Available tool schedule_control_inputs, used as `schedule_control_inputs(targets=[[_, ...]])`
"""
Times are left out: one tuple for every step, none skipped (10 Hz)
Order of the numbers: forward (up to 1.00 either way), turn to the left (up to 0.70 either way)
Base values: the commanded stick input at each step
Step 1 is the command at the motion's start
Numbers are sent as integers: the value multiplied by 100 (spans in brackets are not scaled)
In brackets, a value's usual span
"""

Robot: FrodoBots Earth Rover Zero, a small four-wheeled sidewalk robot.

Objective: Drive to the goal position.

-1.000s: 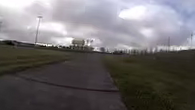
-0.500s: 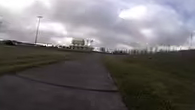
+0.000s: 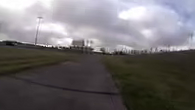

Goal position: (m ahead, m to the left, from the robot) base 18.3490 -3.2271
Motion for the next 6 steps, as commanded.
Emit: schedule_control_inputs(targets=[[100,1],[100,0],[100,0],[100,0],[100,0],[100,0]])
